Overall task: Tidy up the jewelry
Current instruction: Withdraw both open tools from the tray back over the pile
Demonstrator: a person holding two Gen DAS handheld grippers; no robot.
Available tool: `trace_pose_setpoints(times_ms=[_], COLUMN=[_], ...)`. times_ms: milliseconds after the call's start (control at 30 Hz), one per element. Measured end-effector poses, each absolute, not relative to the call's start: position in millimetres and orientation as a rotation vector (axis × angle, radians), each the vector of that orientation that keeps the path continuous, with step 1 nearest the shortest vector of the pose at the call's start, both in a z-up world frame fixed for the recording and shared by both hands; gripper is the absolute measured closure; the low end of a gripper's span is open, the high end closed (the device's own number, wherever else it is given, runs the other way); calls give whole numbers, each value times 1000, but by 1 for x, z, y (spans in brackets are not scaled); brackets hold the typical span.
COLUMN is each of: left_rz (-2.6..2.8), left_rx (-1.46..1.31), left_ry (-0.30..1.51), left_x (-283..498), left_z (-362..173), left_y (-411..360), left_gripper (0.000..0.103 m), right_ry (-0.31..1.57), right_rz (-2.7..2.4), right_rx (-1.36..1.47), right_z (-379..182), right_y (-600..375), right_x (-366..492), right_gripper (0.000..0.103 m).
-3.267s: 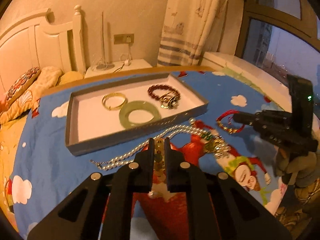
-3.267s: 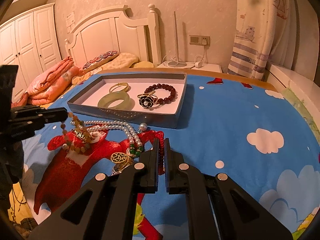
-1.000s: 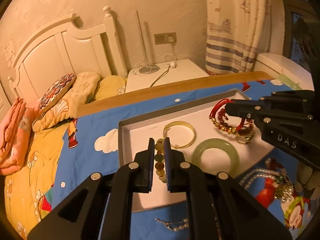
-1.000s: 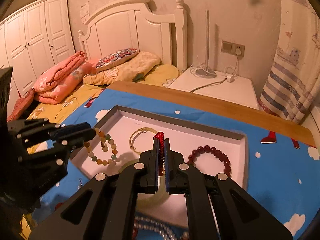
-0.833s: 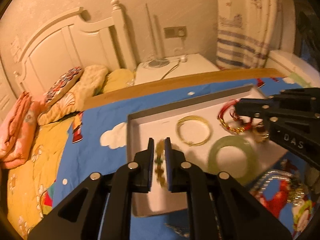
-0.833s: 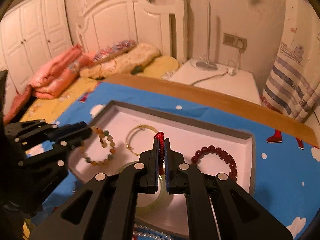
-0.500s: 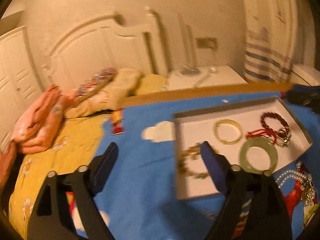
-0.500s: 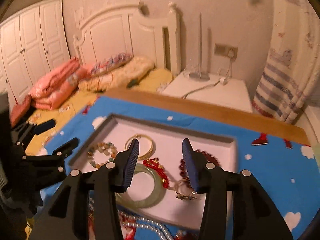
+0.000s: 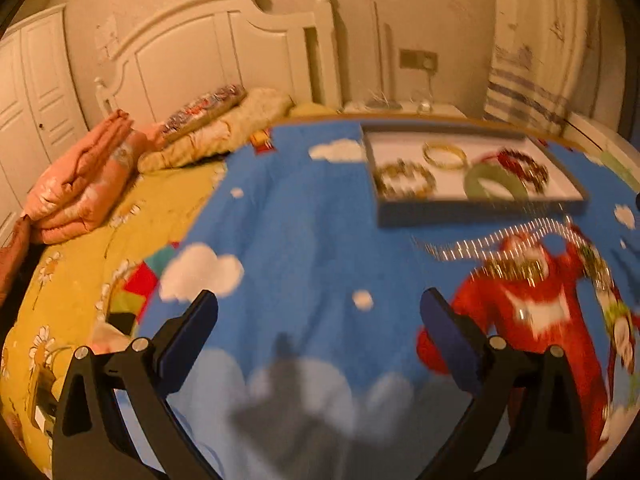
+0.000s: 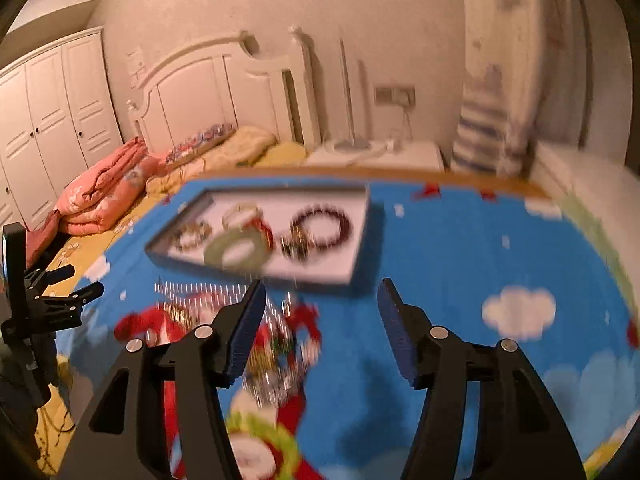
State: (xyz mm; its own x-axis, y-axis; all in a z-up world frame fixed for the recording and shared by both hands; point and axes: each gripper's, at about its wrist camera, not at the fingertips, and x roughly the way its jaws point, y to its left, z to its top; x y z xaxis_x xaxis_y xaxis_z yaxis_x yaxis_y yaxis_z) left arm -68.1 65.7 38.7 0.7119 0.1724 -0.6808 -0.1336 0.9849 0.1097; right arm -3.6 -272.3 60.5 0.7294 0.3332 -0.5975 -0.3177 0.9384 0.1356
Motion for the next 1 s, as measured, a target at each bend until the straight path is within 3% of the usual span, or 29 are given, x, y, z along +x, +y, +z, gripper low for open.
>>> trace_pose_setpoints(times_ms=[500, 1000], left_rz=[15, -73], left_rx=[92, -89], left_ry=[791, 874], left_x=[-73, -61], left_z=[15, 5], left_y=[40, 65], left_gripper=[3, 3], right_ry=[731, 791], right_rz=[381, 565], right_rx=[11, -154], right_z=[26, 19], right_y=[-261, -220], right_x=[-10, -18], right_gripper=[46, 46])
